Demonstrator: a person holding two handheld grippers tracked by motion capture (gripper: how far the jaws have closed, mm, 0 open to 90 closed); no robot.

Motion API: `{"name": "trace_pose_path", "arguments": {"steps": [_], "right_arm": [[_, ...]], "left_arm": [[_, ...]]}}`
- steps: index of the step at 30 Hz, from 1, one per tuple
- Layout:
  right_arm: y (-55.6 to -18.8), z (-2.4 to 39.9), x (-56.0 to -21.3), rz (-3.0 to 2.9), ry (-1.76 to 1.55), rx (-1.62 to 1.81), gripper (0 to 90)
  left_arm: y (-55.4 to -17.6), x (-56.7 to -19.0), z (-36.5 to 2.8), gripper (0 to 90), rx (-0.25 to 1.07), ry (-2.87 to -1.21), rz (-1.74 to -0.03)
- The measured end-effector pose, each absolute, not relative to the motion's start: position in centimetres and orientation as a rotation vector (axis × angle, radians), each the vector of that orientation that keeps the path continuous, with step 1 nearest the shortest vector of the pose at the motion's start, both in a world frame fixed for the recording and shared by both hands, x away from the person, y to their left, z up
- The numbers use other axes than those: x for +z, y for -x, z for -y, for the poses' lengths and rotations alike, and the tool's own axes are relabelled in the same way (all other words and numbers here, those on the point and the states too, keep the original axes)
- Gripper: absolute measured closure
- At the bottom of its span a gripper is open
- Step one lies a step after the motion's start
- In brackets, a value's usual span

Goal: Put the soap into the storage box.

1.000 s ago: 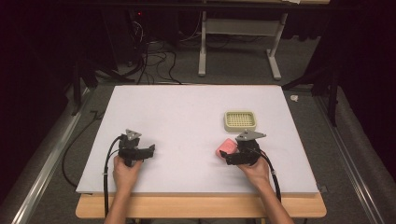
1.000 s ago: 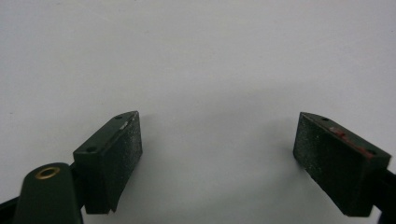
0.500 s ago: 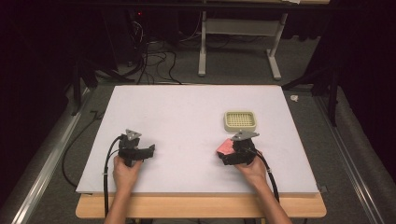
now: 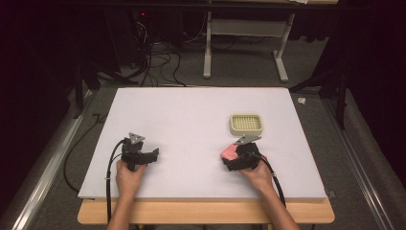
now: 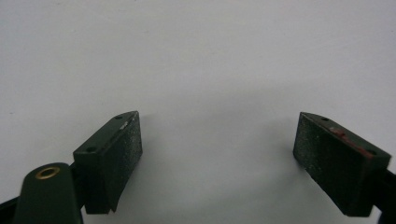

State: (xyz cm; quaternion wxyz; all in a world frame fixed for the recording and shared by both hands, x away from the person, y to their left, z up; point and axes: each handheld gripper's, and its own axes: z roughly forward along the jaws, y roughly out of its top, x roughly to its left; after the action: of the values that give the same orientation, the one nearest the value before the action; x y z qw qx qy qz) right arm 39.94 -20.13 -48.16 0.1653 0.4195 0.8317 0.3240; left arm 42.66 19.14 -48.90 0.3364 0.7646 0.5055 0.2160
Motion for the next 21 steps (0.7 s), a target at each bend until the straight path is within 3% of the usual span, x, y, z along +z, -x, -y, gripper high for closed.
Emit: {"name": "trace_pose_path", "arguments": {"steps": [21], "right_arm": [[-39.87, 19.99, -47.89, -2.385, -1.221, 0.915, 13.7]], "left_arm": [[-42.68, -48.9, -19.17, 15.9, 0.56, -1.994, -1.319]]}}
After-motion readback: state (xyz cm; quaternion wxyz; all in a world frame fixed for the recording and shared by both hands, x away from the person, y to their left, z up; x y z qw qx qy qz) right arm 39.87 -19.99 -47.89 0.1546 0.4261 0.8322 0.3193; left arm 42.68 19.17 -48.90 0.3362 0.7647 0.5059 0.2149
